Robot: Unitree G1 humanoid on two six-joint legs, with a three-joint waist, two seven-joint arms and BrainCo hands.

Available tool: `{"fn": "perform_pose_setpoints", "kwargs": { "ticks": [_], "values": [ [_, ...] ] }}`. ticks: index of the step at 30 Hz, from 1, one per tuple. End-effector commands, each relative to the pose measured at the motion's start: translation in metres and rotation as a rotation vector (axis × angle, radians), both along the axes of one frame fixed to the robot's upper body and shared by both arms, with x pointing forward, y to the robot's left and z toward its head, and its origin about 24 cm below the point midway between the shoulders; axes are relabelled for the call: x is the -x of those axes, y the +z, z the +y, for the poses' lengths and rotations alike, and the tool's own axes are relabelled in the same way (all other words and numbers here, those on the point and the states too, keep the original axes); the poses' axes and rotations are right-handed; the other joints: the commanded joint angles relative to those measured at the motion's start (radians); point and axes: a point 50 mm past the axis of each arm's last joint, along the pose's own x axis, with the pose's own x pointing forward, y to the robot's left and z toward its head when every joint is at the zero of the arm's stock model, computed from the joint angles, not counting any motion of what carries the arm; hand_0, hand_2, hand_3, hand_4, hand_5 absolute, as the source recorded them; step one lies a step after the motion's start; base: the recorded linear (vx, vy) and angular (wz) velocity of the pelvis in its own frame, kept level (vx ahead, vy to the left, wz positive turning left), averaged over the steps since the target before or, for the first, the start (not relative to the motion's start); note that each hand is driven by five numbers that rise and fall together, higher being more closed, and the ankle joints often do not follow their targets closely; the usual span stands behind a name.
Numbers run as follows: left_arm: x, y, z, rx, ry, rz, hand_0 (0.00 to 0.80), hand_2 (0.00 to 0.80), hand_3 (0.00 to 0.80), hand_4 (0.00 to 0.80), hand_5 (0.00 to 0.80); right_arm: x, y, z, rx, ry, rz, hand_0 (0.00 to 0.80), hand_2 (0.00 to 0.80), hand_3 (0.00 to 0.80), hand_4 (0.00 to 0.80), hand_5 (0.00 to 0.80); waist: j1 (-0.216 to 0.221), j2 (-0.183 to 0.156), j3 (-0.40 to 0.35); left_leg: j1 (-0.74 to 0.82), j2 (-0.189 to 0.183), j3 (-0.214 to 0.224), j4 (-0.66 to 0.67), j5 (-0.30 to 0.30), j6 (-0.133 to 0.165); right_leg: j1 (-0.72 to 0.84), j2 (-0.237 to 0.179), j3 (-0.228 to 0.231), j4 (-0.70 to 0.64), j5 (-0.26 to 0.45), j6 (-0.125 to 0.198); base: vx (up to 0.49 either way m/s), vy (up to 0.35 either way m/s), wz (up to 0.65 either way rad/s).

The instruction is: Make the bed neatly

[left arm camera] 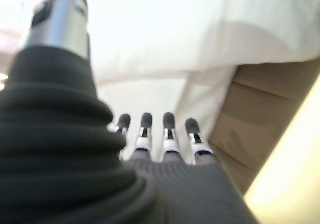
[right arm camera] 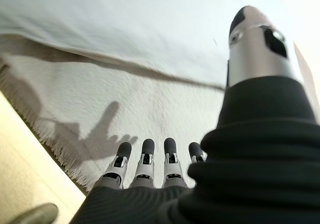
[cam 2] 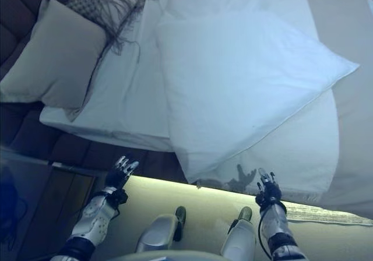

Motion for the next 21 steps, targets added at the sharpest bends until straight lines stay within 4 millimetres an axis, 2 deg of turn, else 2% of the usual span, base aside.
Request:
{"fn": "perform_pose_setpoints", "kwargs": {
  "ticks": [1, 6, 7, 8, 10, 15, 21],
  "values": [
    [-0.002, 0.012, 0.011, -0.019, -0.016, -0.074, 0.0, 0.0, 0.0, 0.0, 0.0, -0.017, 0.02, -0.018, -0.057, -0.023, -0.163, 0.0, 0.0, 0.0, 0.0, 0.0, 0.053, -0.006, 0.045, -0.135, 0.014, -0.046, 0.04, 0.105, 0.013, -0.016, -0.063, -0.034, 0.013, 0.082, 0.053, 0.019, 0.083, 0.18],
    [-0.002, 0.022, 0.014, -0.011, -0.022, -0.105, 0.0, 0.0, 0.0, 0.0, 0.0, -0.021, 0.034, -0.055, -0.066, -0.055, -0.155, 0.0, 0.0, 0.0, 0.0, 0.0, 0.079, 0.031, 0.063, -0.235, -0.018, -0.041, 0.12, 0.079, 0.037, -0.151, -0.117, -0.003, 0.173, 0.046, 0.052, -0.033, 0.107, 0.28],
    [-0.003, 0.024, 0.014, -0.008, -0.022, -0.117, 0.0, 0.0, 0.0, 0.0, 0.0, -0.024, 0.038, -0.059, -0.08, -0.067, -0.18, 0.0, 0.0, 0.0, 0.0, 0.0, 0.084, 0.036, 0.068, -0.259, -0.023, -0.04, 0.14, 0.072, 0.039, -0.171, -0.121, 0.001, 0.194, 0.039, 0.049, 0.012, 0.053, 0.32],
    [-0.004, 0.026, 0.015, -0.002, -0.018, -0.127, 0.0, 0.0, 0.0, 0.0, 0.0, -0.029, 0.045, -0.063, -0.098, -0.078, -0.22, 0.0, 0.0, 0.0, 0.0, 0.0, 0.093, 0.044, 0.068, -0.276, -0.029, -0.047, 0.167, 0.037, 0.036, -0.19, -0.119, 0.017, 0.23, 0.006, 0.06, 0.001, 0.057, 0.28],
    [-0.003, 0.028, 0.019, 0.007, -0.008, -0.144, 0.0, 0.0, 0.0, 0.0, 0.0, -0.039, 0.057, -0.068, -0.128, -0.096, -0.302, 0.0, 0.0, 0.0, 0.0, 0.0, 0.104, 0.059, 0.08, -0.337, -0.043, -0.041, 0.239, 0.006, 0.048, -0.25, -0.123, 0.037, 0.32, -0.026, 0.046, -0.02, 0.066, 0.22],
    [0.001, 0.028, 0.019, 0.014, -0.016, -0.141, 0.0, 0.0, 0.0, 0.0, 0.0, -0.039, 0.073, -0.088, -0.182, -0.149, -0.391, 0.0, 0.0, 0.0, 0.0, 0.0, 0.119, 0.081, 0.074, -0.442, -0.083, -0.038, 0.375, -0.048, 0.068, -0.349, -0.134, 0.08, 0.469, -0.086, 0.027, 0.012, 0.069, 0.12],
    [0.009, 0.024, 0.012, 0.048, -0.036, -0.132, 0.0, 0.0, 0.0, 0.0, 0.0, -0.044, 0.095, -0.104, -0.172, -0.093, -0.466, 0.0, 0.0, 0.0, 0.0, 0.0, 0.125, 0.106, 0.075, -0.477, -0.099, -0.044, 0.382, -0.038, 0.053, -0.393, -0.128, 0.109, 0.49, -0.097, 0.04, 0.059, 0.074, 0.15]
  ]
}}
